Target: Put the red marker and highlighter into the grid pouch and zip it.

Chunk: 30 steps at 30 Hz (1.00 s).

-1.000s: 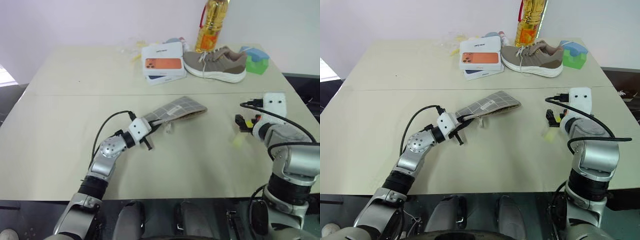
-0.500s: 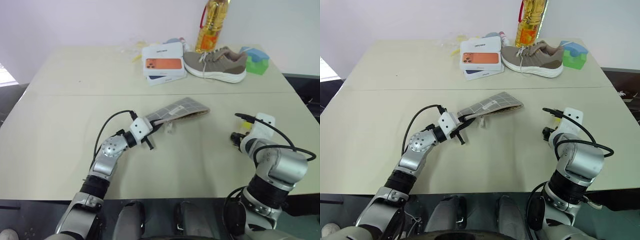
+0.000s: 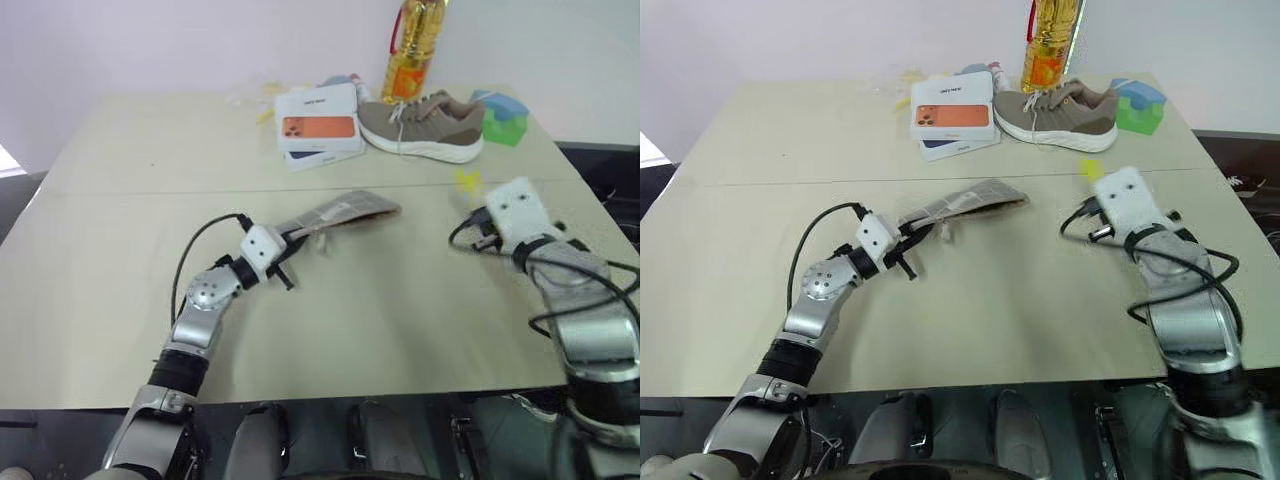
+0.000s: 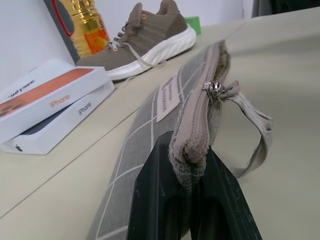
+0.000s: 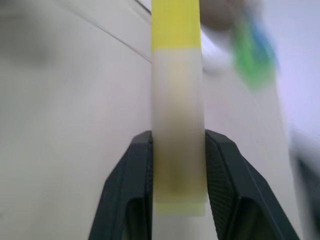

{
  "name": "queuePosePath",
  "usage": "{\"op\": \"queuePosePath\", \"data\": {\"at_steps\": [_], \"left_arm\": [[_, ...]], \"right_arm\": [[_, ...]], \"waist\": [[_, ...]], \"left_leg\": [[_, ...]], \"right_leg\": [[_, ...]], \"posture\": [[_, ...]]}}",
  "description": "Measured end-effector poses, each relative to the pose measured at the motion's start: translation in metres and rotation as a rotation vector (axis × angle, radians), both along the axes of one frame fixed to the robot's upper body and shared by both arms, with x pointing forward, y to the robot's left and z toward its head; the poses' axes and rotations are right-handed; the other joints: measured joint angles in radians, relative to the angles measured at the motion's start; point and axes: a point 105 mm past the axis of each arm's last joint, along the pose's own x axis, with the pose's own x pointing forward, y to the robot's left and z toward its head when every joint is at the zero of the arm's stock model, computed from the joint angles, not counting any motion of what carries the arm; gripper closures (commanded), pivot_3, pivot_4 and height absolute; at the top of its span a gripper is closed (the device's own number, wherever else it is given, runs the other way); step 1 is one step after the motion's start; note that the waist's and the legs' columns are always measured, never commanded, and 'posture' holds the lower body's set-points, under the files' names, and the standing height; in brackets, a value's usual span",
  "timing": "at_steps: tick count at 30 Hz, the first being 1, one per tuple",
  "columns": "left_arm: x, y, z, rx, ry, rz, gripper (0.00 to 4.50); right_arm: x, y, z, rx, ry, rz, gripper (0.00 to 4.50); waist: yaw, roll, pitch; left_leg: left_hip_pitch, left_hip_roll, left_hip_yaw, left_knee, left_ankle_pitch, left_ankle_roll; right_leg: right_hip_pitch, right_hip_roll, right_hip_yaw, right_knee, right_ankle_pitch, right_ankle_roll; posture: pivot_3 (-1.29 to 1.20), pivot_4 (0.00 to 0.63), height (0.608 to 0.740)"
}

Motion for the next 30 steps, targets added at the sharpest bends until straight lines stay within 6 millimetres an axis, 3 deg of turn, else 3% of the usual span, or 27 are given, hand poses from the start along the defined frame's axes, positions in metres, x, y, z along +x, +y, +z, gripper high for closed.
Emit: {"op": "queuePosePath", "data": {"at_steps": [3,8,24,30], "left_arm": [[0.0,0.002,0.0,0.003,0.005,-0.004,4.5],[-0.002,0.0,0.002,0.008,0.002,-0.02,4.5],[-0.013,-0.008,0.002,-0.008,0.012,-0.063,4.5],[-0.02,-0.013,0.001,0.026,0.01,-0.111,4.5]], "right_arm": [[-0.005,0.023,-0.008,-0.075,0.014,0.172,3.65],[-0.007,0.038,-0.009,-0.132,-0.01,0.276,3.65],[-0.001,0.039,-0.021,-0.184,0.027,0.291,3.65],[-0.002,0.046,-0.02,-0.298,0.023,0.365,3.65]], "waist": [[0.007,-0.001,0.0],[0.012,-0.001,0.001],[0.011,-0.001,0.001],[0.011,-0.001,0.001]], "left_leg": [[0.0,0.0,0.0,0.001,0.0,0.0],[0.0,-0.001,0.0,0.002,0.0,0.0],[0.0,-0.001,0.0,0.002,0.0,0.0],[0.0,-0.001,0.0,0.002,0.0,0.0]], "right_leg": [[0.0,-0.001,0.0,0.0,0.0,0.0],[0.001,-0.002,0.0,0.0,0.0,0.0],[0.001,-0.002,0.0,0.0,0.0,0.0],[0.001,-0.002,0.0,0.0,0.0,0.0]], "posture": [[0.0,0.15,0.74],[0.0,0.15,0.74],[0.0,0.15,0.74],[0.0,0.15,0.74]]}}
